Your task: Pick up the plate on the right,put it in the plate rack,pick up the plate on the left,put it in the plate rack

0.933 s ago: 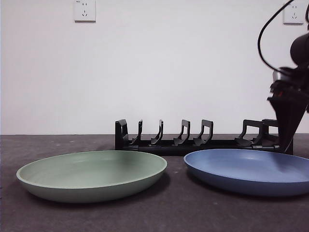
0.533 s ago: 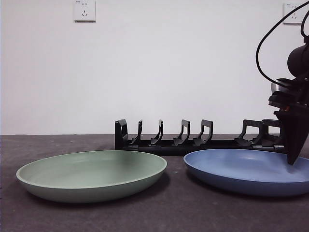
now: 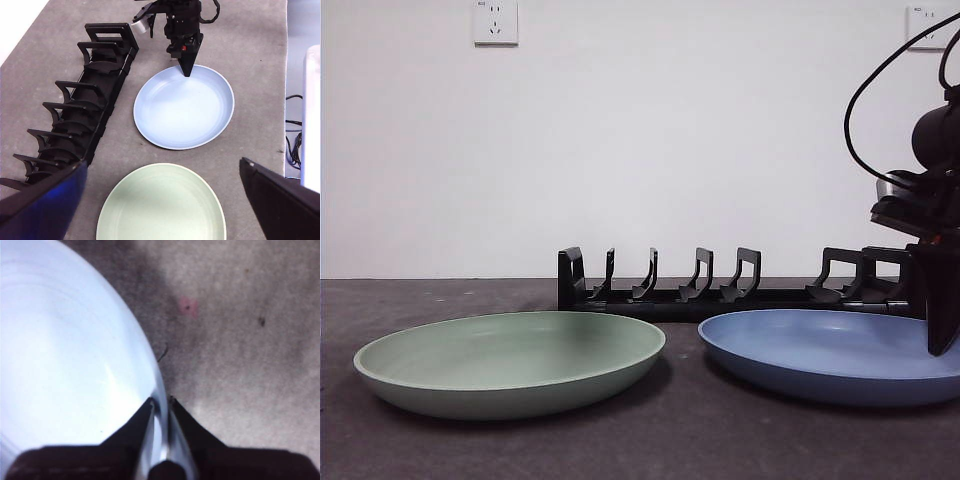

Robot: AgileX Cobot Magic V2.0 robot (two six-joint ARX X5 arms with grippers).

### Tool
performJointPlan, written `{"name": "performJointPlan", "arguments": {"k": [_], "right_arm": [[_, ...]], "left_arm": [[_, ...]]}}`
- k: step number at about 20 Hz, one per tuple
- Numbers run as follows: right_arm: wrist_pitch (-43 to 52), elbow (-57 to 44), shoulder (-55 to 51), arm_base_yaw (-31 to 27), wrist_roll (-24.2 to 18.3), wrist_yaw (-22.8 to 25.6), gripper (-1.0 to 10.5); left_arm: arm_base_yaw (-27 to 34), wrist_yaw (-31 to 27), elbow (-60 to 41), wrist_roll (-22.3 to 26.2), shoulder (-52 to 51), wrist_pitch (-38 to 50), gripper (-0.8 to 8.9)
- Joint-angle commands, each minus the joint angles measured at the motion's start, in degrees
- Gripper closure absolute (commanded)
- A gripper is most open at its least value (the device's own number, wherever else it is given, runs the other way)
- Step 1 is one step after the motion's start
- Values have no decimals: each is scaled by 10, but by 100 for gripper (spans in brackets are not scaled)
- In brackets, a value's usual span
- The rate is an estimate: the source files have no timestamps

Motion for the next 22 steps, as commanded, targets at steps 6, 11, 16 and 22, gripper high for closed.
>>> {"name": "performJointPlan", "arguments": {"k": [6,11,16,22], "right_arm": [[-23,17,-65,1,2,-17,962],[-113,116,-145,1,-2,-38,962],[-207,234,-170,6,-2,-92,961],[-257,274,-169,37,-2,-95,962]], "left_arm": [[-40,0,1,47,1,-8,186],[-84,-1,1,120,3,-10,186],[-136,-110,1,207,33,-5,186],[-177,-257,1,268,82,65,187]]}}
